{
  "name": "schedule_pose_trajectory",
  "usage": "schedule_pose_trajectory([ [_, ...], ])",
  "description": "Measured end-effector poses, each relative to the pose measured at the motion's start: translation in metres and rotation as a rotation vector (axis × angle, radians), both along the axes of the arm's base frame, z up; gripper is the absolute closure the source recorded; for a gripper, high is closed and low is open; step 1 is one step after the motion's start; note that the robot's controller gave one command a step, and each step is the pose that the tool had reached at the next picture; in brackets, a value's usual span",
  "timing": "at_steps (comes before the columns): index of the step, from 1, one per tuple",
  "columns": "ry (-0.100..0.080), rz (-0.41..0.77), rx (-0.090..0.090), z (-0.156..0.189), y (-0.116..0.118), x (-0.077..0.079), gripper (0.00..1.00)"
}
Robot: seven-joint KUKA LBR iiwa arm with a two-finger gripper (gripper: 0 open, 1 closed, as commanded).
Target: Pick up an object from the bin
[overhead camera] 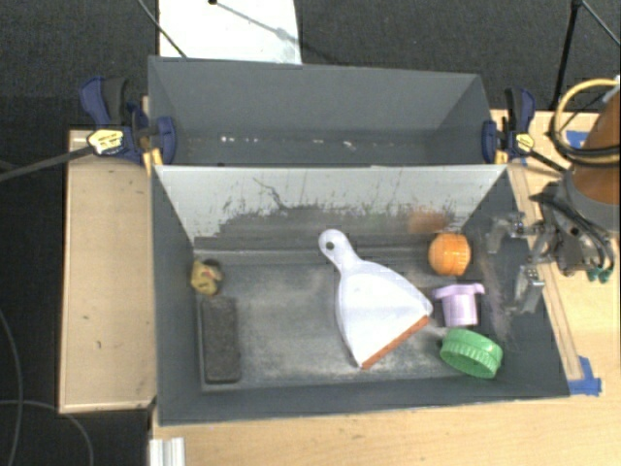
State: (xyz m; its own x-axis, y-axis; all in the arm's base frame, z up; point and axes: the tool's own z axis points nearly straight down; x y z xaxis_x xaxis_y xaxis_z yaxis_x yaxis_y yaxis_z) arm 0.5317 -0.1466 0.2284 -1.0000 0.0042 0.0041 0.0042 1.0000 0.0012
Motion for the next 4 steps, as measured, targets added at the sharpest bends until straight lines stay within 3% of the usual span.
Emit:
schedule_pose_trajectory([
  [1, -0.008, 0.004, -0.002, 0.004, 0.001, 0.002, 0.00],
  [2, -0.013, 0.061, -0.004, -0.010, 0.011, -0.019, 0.00],
  [3, -0.007, 0.283, -0.001, -0.041, 0.015, -0.035, 0.00],
  [4, -0.009, 0.262, -0.001, -0.081, 0.024, -0.036, 0.00],
])
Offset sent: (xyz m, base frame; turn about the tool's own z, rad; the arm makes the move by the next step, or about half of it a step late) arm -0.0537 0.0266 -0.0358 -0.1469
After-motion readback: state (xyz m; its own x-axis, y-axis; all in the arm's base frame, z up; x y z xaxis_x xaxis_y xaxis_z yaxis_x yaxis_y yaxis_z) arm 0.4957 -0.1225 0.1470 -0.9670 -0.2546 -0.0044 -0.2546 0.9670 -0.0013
